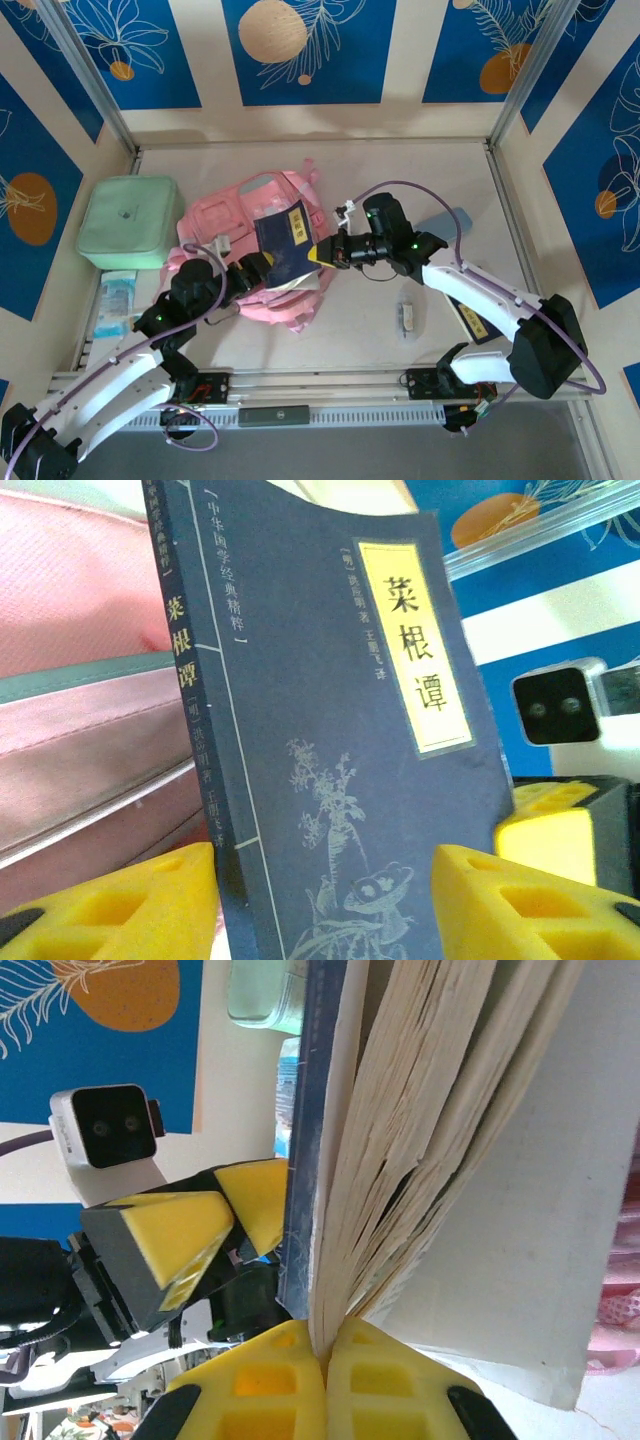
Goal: Pack the student bag
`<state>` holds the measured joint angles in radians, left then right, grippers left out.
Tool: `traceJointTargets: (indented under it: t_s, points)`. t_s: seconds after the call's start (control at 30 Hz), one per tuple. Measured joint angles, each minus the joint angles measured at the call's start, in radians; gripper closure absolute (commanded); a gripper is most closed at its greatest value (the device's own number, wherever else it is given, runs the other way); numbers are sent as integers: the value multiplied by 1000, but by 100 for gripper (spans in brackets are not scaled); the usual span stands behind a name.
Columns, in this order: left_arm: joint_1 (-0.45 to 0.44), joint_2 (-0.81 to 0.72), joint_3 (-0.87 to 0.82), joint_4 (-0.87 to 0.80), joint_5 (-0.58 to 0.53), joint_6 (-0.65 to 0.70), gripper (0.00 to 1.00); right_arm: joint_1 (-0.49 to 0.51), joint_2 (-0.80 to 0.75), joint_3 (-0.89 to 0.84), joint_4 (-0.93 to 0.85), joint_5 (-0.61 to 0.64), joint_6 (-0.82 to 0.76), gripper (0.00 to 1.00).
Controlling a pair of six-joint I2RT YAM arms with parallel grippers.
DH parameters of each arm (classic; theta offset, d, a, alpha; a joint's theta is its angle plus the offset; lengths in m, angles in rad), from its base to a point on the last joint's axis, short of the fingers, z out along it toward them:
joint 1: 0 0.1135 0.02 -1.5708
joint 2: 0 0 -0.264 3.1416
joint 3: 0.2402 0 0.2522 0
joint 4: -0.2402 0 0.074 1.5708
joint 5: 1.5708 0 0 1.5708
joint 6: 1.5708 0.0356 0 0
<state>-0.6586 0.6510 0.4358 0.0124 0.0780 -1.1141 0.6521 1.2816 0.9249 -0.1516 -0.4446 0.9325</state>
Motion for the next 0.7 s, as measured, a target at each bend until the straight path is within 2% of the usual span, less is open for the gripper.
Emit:
traceJointTargets:
  t_s: [0.27,0.47,0.7]
  points:
    - [0,40,14,86,17,-43,48,-27,-11,-57,79,-37,16,100]
    - [0,47,34,92,30,-76,48,-30,-60,-79,172,-61,50,100]
    - [0,47,36,122,34,-119,64,-25,-95,-82,207,-60,51,100]
